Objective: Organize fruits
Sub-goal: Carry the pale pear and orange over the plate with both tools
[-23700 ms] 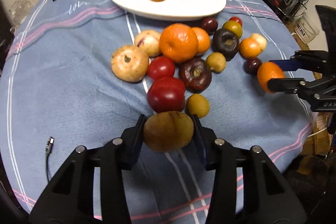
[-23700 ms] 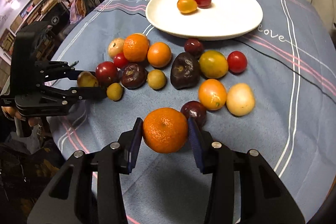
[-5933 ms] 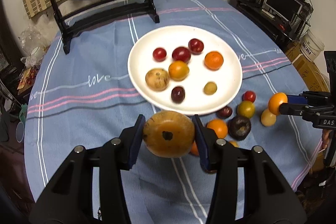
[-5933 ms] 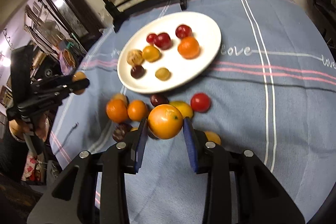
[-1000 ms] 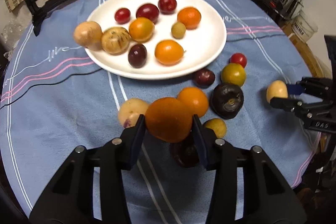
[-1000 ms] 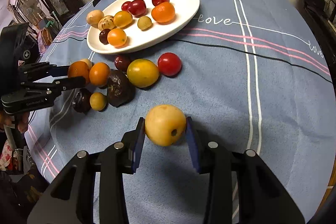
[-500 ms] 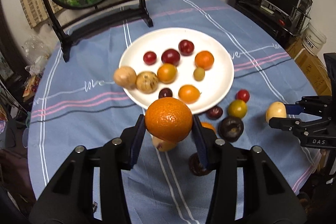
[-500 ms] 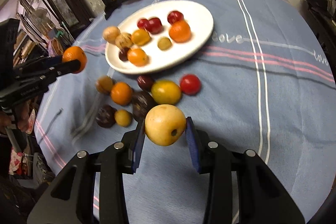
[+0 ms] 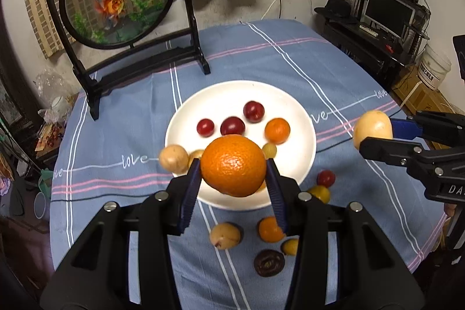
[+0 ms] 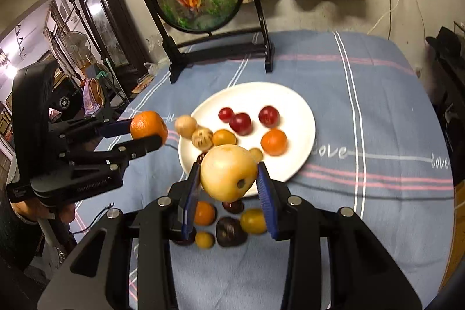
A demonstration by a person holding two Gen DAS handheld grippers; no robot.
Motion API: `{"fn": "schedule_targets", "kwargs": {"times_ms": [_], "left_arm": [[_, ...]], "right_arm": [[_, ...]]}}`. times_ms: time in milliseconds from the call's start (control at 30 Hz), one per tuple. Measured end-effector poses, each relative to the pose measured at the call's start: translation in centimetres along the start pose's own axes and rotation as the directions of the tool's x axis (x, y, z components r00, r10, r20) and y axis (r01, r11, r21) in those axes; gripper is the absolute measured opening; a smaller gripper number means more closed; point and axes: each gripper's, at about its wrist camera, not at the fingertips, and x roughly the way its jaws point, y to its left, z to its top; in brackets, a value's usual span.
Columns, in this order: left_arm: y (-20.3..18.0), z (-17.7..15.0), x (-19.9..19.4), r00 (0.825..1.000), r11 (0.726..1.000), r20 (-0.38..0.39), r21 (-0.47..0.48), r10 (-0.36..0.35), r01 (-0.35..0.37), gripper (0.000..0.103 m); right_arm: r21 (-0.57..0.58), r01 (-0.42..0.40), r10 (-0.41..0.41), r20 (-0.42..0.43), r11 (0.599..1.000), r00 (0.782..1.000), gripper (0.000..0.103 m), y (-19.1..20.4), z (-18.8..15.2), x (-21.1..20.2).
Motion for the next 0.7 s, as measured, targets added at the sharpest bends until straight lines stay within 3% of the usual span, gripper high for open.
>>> {"fn": "schedule_targets", "kwargs": {"times_ms": [133,467,700], "left_arm": [[0.8,0.7,0.1,1.0,1.0,0.014,-0.004,0.015,-0.015,0.045],[6.5,1.7,0.1,0.997,0.991,0.039,-0.123,0.062,-0.056,0.045],[6.0,2.0,2.0,1.0,0.995,0.008,-0.098,0.029,-0.029,0.045]], "right_arm": [[0.004,0.0,0.0,0.016,1.0,1.0,0.038,-0.3,0.6,-0.1],[0.032,0.04,-0.041,0.022,0.999,0.999,0.038,-2.3,1.0,0.0],[0.033,0.043,-0.043,0.007,0.999,0.999,0.038,-2.7,1.2,1.0]]}}
